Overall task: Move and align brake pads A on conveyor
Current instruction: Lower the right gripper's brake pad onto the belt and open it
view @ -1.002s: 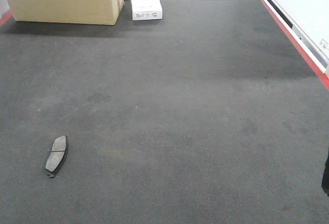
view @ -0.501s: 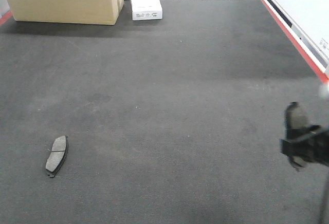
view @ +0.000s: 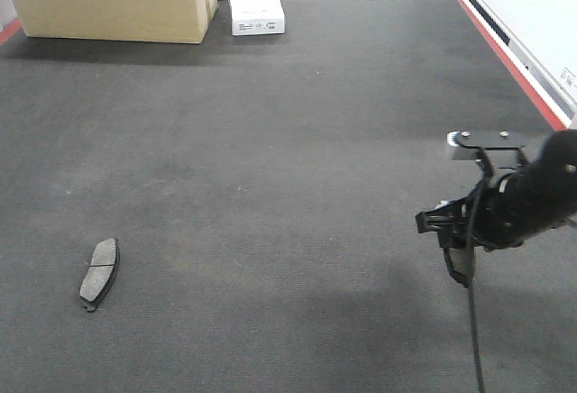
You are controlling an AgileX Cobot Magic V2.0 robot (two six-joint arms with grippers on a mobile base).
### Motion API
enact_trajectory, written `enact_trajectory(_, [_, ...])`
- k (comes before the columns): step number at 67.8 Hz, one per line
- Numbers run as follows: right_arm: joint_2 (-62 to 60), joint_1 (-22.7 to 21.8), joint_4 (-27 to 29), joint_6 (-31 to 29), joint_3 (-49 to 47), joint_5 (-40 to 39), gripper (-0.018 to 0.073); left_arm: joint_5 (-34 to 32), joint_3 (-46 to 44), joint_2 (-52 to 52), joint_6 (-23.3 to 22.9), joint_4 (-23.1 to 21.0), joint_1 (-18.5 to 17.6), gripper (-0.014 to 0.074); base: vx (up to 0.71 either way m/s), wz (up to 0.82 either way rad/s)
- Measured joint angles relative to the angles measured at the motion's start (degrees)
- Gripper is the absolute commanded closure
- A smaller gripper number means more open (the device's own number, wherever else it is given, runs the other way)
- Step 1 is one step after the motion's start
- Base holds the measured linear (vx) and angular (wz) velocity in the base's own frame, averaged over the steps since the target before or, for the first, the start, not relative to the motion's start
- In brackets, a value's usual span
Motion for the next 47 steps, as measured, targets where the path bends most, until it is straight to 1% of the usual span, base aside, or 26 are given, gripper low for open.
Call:
enact_trajectory(12, [7.37,0.00,-0.17,-1.81,-5.19,3.52,0.0503,0.00,0.00,0.00,0.00,0.00,0.00,0.0094,0.00,0.00])
enact_trajectory(20, [11.27,0.00,-1.11,-1.98,-7.69,5.26,0.0455,0.00,0.00,0.00,0.00,0.00,0.00,0.0094,0.00,0.00])
enact_trajectory(27, [13.62,0.00,-2.05,-1.98,-9.24,6.42,0.0362,0.00,0.00,0.00,0.00,0.00,0.00,0.0094,0.00,0.00])
enact_trajectory(38, [14.93,0.00,-2.76,-1.98,-9.95,6.90,0.0183,0.00,0.00,0.00,0.00,0.00,0.00,0.0094,0.00,0.00])
enact_trajectory(42, [14.93,0.00,-2.76,-1.98,-10.10,6.96,0.0132,0.00,0.00,0.00,0.00,0.00,0.00,0.0094,0.00,0.00])
enact_trajectory(47, [14.69,0.00,-2.76,-1.98,-10.17,6.57,0.0101,0.00,0.00,0.00,0.00,0.00,0.00,0.0094,0.00,0.00])
